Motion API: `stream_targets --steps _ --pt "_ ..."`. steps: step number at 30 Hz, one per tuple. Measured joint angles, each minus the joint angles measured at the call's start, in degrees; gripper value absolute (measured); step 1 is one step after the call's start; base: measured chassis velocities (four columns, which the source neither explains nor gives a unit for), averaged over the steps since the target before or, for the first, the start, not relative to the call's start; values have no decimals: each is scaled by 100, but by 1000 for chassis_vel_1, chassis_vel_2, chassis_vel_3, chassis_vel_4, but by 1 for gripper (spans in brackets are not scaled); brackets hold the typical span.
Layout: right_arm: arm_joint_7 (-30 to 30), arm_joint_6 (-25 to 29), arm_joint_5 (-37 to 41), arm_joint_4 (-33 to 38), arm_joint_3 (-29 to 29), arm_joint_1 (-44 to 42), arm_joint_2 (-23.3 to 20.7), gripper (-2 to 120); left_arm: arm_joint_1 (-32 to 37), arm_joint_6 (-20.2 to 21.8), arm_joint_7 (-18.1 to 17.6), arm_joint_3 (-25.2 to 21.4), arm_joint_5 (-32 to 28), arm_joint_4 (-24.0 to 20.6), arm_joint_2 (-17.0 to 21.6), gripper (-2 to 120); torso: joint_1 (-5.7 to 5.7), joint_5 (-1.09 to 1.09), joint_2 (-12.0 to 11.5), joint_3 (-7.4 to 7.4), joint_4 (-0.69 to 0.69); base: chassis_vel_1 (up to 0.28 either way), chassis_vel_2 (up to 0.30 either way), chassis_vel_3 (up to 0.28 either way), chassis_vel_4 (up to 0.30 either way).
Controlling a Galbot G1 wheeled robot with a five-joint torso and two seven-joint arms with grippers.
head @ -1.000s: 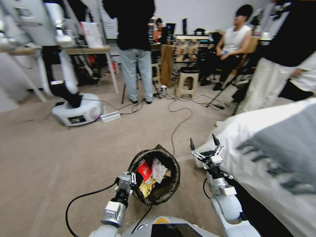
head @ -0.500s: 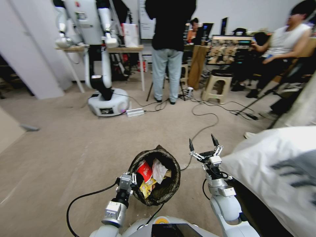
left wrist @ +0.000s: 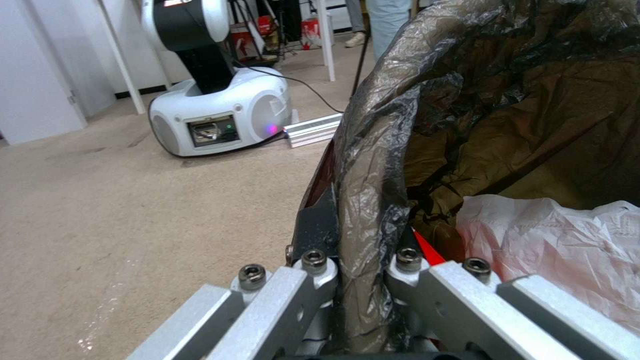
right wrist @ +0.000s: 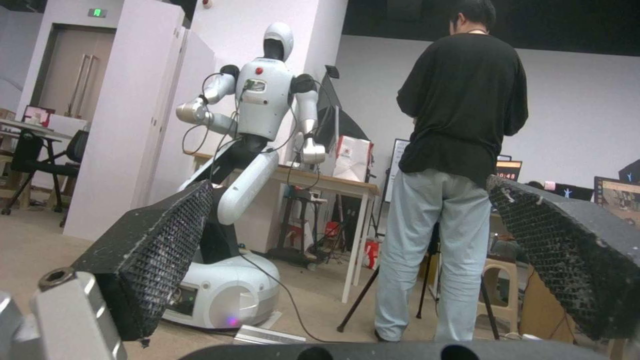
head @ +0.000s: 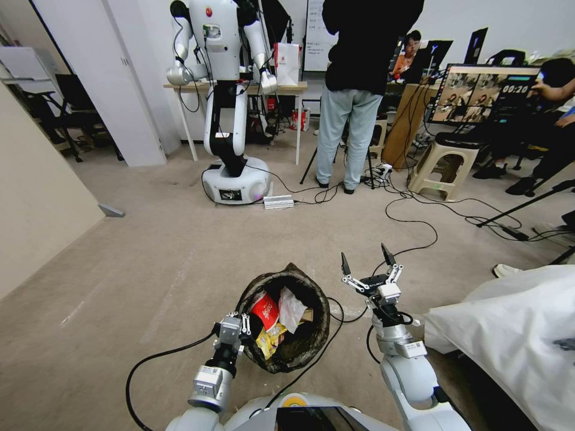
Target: Pick up the trash bin, then pick up the garbage from the floor and place it into the trash bin.
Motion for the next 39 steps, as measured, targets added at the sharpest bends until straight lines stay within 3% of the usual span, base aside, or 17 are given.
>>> stream_targets --steps 7,10,19,27,30,39 --pt "0 29 -11 18 11 -21 12 100 -120 508 -294 -276 -360 -27 -9 1 0 0 0 0 1 0 0 0 0" --pt "-1 48 -29 26 14 -36 35 100 -256 815 -380 -454 -825 15 6 1 0 0 0 0 0 0 0 0 0" --pt "-10 126 -97 26 9 -112 97 100 -490 1130 -434 -814 -1298 286 25 1 0 0 0 0 1 0 0 0 0" --pt "-12 155 -100 33 35 -142 100 100 -598 1392 -532 -850 -1605 467 28 1 0 0 0 0 0 0 0 0 0" --pt "-12 166 -109 33 46 -128 100 100 -675 1789 -602 -900 -2085 651 57 1 0 1 0 0 0 0 0 0 0" --pt "-56 262 -209 -47 -7 -135 156 100 -743 2151 -480 -1019 -2280 915 75 1 0 0 0 0 0 0 0 0 0"
